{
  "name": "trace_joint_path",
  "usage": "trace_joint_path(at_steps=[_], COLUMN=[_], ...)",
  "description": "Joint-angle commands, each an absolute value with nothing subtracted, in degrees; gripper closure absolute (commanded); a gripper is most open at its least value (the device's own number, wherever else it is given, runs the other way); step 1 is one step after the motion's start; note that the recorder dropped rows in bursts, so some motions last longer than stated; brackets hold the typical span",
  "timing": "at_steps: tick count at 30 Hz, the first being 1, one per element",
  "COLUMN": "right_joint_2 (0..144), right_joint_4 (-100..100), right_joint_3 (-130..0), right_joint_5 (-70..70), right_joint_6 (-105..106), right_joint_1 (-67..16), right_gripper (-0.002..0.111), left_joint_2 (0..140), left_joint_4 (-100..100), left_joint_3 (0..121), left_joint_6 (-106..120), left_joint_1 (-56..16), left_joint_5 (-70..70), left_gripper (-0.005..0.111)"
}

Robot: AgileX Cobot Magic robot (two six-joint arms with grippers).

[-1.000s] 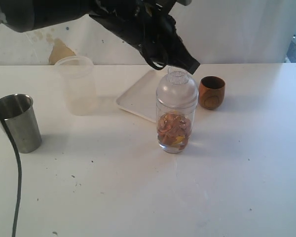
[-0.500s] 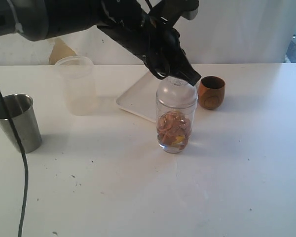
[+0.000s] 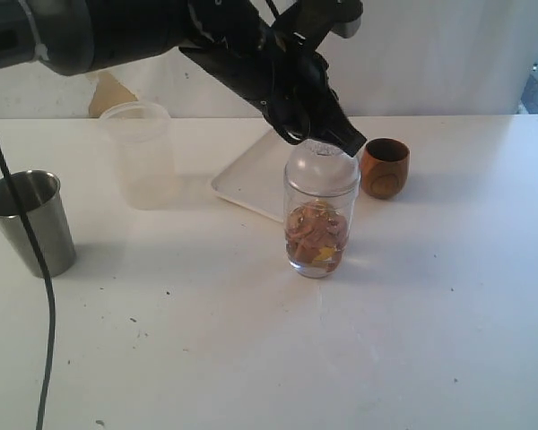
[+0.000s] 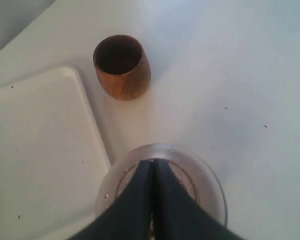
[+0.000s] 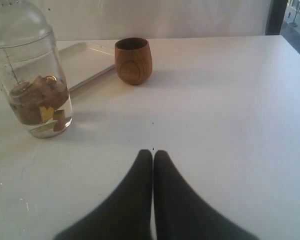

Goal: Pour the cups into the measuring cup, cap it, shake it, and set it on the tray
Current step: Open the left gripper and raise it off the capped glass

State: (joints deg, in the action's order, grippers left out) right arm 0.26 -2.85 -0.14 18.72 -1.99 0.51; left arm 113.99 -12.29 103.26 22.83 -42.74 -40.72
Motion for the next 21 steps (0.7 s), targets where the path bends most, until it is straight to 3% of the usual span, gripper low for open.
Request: trace_joint_path(at_steps=[1, 9, 11, 12, 17, 21], right_joint_2=[0.0, 0.0, 0.0, 0.0, 0.0, 0.0], right_joint_4=[-2.9, -2.9, -2.9, -2.9, -2.9, -2.9], right_joint_3=[0.0, 0.0, 0.0, 0.0, 0.0, 0.0], right_joint_5=[18.1, 18.1, 18.1, 18.1, 18.1, 18.1], right_joint_6=[-2.2, -2.2, -2.2, -2.2, -2.2, -2.2], right_joint_1=[0.8, 0.8, 0.8, 0.8, 0.8, 0.8], right_gripper=[0.108, 0.108, 0.108, 0.108, 0.108, 0.108], left_joint_2=[115.3, 115.3, 115.3, 115.3, 115.3, 115.3], left_joint_4=[-12.2, -12.4, -12.6, -12.8, -12.6, -12.2], left_joint_3=[102.9, 107.5, 108.8, 109.9, 112.3, 113.8], left_joint_6=[22.9, 22.8, 22.8, 22.8, 21.9, 21.9], left_joint_1=[-42.9, -42.9, -42.9, -42.9, -42.9, -42.9], left_joint_5=[-45.8, -45.6, -45.6, -45.6, -46.8, -48.3], left_gripper=[0.107, 0.102, 0.092, 0.078, 0.038, 0.023])
